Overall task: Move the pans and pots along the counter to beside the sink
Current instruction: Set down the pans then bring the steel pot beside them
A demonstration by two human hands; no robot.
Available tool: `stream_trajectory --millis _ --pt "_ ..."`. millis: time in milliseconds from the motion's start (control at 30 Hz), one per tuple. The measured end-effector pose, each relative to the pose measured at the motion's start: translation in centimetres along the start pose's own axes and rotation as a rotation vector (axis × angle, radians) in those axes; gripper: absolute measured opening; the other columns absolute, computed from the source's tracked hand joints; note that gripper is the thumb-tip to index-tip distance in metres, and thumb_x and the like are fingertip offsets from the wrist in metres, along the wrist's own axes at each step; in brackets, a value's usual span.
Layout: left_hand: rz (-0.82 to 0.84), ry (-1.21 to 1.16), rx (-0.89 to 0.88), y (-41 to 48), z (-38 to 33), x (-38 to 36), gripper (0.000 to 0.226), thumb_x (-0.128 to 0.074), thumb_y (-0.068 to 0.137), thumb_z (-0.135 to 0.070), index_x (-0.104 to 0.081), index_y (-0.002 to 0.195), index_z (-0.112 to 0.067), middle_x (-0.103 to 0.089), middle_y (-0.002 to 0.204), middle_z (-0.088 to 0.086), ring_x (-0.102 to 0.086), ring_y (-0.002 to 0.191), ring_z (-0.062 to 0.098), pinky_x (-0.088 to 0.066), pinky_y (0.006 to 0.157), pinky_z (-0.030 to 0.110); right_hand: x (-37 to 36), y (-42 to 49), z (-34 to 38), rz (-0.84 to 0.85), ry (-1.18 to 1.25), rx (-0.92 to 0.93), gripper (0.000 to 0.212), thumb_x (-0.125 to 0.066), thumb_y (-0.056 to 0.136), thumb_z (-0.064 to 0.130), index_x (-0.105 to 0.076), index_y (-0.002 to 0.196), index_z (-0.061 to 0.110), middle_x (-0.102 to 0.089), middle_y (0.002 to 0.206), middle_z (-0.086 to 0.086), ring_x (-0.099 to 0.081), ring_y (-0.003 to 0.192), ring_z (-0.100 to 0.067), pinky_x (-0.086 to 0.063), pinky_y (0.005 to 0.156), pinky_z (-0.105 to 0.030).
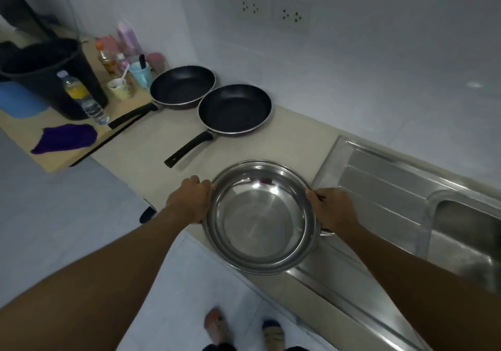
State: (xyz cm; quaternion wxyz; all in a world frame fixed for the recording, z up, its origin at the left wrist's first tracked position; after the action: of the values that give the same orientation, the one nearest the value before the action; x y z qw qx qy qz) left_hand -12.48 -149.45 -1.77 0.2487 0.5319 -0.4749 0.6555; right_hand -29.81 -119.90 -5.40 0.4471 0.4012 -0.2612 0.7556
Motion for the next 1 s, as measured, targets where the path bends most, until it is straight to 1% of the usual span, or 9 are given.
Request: stream_trajectory --millis 67,133,233,333,500,633,867,933,1000 --pt "0.017 0.053 -0.069 2.9 0.1 0.5 0.04 -0.065 0.09 -0.029 -0.05 0.122 -0.012 -0.05 0.118 0.012 -0.047 0.116 0.031 -0.049 0.093 0.046 -0.3 1.0 -0.2 -0.018 -0.001 -0.056 0.049 -0.056 0.1 0.042 -0.061 0.057 0.019 -0.052 0.047 0.006 -0.053 0.049 -0.009 -0.034 0.05 -0.022" --pt "0.011 0.07 -0.13 5.6 0.0 0.9 0.037 -0.062 0.092 -0.031 -0.051 0.122 -0.012 -0.052 0.117 0.013 -0.048 0.114 0.031 -0.049 0.093 0.046 -0.6 1.9 -0.3 -0.026 0.002 -0.118 0.048 -0.054 0.101 0.045 -0.069 0.066 0.016 -0.057 0.052 0.004 -0.057 0.054 -0.016 -0.036 0.055 -0.025" --pt "-0.074 0.032 -0.147 9.7 -0.3 1.9 0.028 -0.049 0.099 -0.033 -0.055 0.12 -0.014 -0.055 0.118 0.014 -0.053 0.109 0.033 -0.05 0.087 0.045 -0.9 3.0 -0.4 -0.045 -0.016 -0.222 0.05 -0.05 0.101 0.049 -0.062 0.064 0.019 -0.06 0.06 0.001 -0.056 0.063 -0.024 -0.039 0.063 -0.03" --pt "-0.098 0.003 -0.203 13.3 -0.4 2.5 0.035 -0.035 0.104 -0.034 -0.057 0.12 -0.012 -0.057 0.12 0.016 -0.054 0.109 0.036 -0.047 0.087 0.045 -1.3 3.8 0.2 -0.075 -0.039 -0.303 0.052 -0.047 0.102 0.052 -0.055 0.059 0.023 -0.054 0.058 0.003 -0.052 0.061 -0.026 -0.037 0.062 -0.03" --pt "-0.013 0.018 -0.302 18.6 -0.6 2.3 0.041 -0.025 0.104 -0.034 -0.056 0.123 -0.016 -0.054 0.126 0.013 -0.049 0.119 0.034 -0.044 0.096 0.045 -1.8 5.4 0.4 -0.081 -0.033 -0.453 0.05 -0.046 0.101 0.056 -0.066 0.07 0.022 -0.063 0.066 -0.002 -0.06 0.067 -0.029 -0.044 0.064 -0.031" --pt "-0.021 -0.054 -0.339 21.2 -1.6 2.2 0.045 -0.025 0.105 -0.039 -0.059 0.12 -0.013 -0.052 0.126 0.016 -0.048 0.124 0.036 -0.043 0.101 0.047 -1.7 6.6 -0.1 -0.093 -0.032 -0.516 0.048 -0.048 0.101 0.055 -0.075 0.083 0.02 -0.069 0.073 -0.005 -0.066 0.074 -0.03 -0.054 0.07 -0.035" --pt "-0.166 -0.053 -0.373 23.5 -2.9 1.4 0.043 -0.032 0.106 -0.034 -0.059 0.118 -0.003 -0.056 0.121 0.022 -0.05 0.114 0.038 -0.04 0.097 0.046 -2.6 7.8 -1.4 -0.169 -0.028 -0.522 0.044 -0.047 0.104 0.051 -0.074 0.089 0.02 -0.067 0.068 0.002 -0.064 0.063 -0.017 -0.055 0.067 -0.032" --pt "-0.198 -0.006 -0.383 23.5 -3.0 1.4 0.043 -0.03 0.106 -0.034 -0.058 0.12 -0.004 -0.056 0.123 0.019 -0.048 0.113 0.035 -0.039 0.095 0.044 -2.9 7.9 -1.6 -0.193 -0.062 -0.534 0.046 -0.046 0.103 0.053 -0.075 0.091 0.019 -0.068 0.074 -0.001 -0.065 0.072 -0.02 -0.057 0.072 -0.035" --pt "-0.276 0.007 -0.41 23.1 -3.0 1.8 0.04 -0.034 0.105 -0.033 -0.056 0.123 -0.005 -0.056 0.123 0.017 -0.048 0.111 0.033 -0.04 0.093 0.042 -2.8 8.0 -1.5 -0.21 -0.101 -0.56 0.048 -0.045 0.103 0.055 -0.075 0.098 0.019 -0.071 0.088 -0.006 -0.064 0.094 -0.029 -0.056 0.083 -0.042"
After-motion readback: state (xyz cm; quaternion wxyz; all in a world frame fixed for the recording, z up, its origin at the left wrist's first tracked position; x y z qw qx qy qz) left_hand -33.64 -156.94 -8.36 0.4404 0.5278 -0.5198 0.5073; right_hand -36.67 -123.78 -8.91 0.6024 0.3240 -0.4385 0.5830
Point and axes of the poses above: each hand's wrist, its own y-axis towards the middle knuckle, its own x-axis out of the back of the hand, z = x × y, the point moved 4 cm from there along y, towards the middle knuckle
